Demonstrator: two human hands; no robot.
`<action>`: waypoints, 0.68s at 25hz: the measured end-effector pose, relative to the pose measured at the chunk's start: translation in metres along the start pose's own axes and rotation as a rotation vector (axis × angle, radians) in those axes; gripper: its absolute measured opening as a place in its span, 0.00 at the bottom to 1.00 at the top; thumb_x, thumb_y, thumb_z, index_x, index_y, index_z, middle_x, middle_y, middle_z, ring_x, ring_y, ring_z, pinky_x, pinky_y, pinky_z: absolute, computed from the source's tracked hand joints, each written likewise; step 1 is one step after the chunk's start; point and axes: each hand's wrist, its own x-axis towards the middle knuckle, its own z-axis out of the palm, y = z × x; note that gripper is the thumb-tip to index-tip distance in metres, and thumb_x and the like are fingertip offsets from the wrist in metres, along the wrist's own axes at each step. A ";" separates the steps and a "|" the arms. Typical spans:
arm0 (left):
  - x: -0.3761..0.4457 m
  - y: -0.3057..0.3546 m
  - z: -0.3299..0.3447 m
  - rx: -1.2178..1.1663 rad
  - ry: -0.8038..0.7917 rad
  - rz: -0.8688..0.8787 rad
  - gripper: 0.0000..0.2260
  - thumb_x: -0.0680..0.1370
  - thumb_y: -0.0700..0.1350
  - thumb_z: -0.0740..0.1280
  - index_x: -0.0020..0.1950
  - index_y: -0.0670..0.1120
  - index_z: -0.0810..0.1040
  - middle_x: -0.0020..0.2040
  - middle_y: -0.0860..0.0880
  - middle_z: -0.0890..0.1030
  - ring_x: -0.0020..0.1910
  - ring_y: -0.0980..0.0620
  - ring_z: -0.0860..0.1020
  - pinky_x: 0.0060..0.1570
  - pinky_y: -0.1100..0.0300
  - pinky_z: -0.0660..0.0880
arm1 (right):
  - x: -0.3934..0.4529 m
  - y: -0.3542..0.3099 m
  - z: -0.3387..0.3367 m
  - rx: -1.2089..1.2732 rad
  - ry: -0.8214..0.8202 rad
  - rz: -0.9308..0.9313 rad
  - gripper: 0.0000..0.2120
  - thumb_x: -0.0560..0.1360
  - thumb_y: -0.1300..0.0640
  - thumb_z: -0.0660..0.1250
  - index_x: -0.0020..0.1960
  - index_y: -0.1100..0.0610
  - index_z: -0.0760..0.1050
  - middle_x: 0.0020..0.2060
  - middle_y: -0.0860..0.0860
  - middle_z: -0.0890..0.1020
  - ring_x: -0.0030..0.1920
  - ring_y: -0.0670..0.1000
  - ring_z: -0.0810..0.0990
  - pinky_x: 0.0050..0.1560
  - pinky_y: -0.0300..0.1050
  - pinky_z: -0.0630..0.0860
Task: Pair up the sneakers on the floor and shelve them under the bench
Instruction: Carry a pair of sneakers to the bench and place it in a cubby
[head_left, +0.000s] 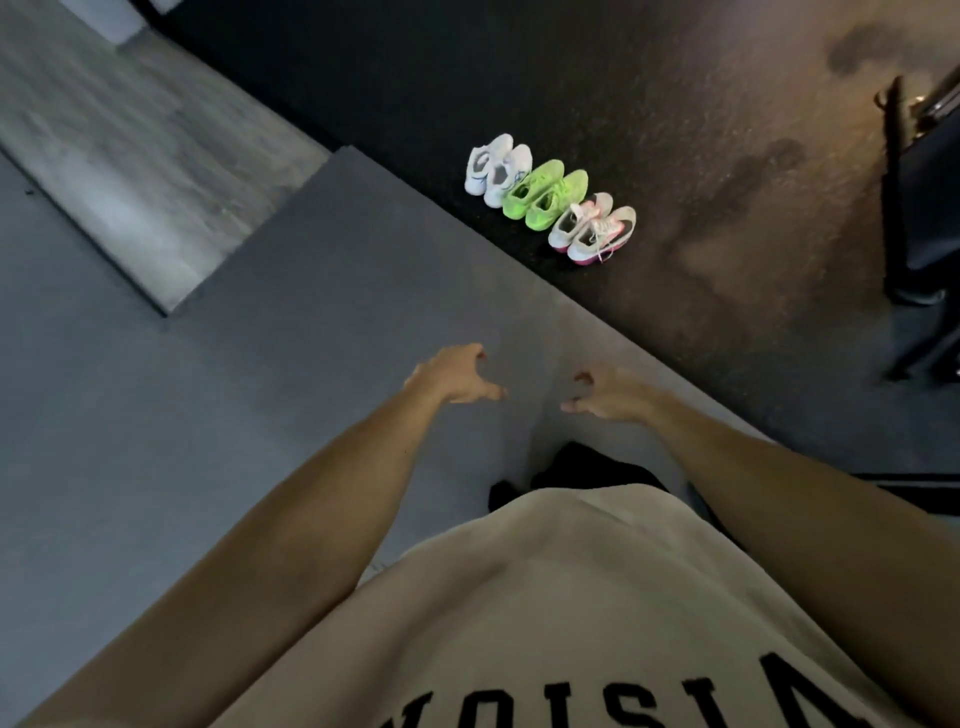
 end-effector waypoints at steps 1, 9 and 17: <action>0.019 0.003 -0.020 0.015 -0.001 0.016 0.34 0.67 0.64 0.73 0.68 0.52 0.70 0.68 0.49 0.72 0.65 0.45 0.73 0.63 0.46 0.70 | 0.016 -0.007 -0.013 -0.006 0.003 0.014 0.32 0.72 0.46 0.72 0.71 0.58 0.67 0.69 0.56 0.71 0.68 0.57 0.71 0.68 0.51 0.68; 0.177 0.037 -0.160 0.076 -0.031 0.059 0.36 0.65 0.65 0.73 0.68 0.53 0.69 0.67 0.48 0.73 0.63 0.46 0.74 0.62 0.45 0.71 | 0.152 -0.061 -0.146 -0.009 0.005 0.001 0.29 0.74 0.48 0.70 0.70 0.58 0.68 0.68 0.55 0.73 0.67 0.56 0.72 0.67 0.46 0.69; 0.305 0.102 -0.274 0.188 -0.089 0.175 0.34 0.66 0.63 0.74 0.68 0.52 0.70 0.67 0.49 0.72 0.64 0.47 0.72 0.63 0.45 0.71 | 0.226 -0.089 -0.270 0.085 0.143 0.060 0.21 0.73 0.50 0.71 0.61 0.60 0.75 0.59 0.59 0.79 0.61 0.59 0.76 0.56 0.45 0.72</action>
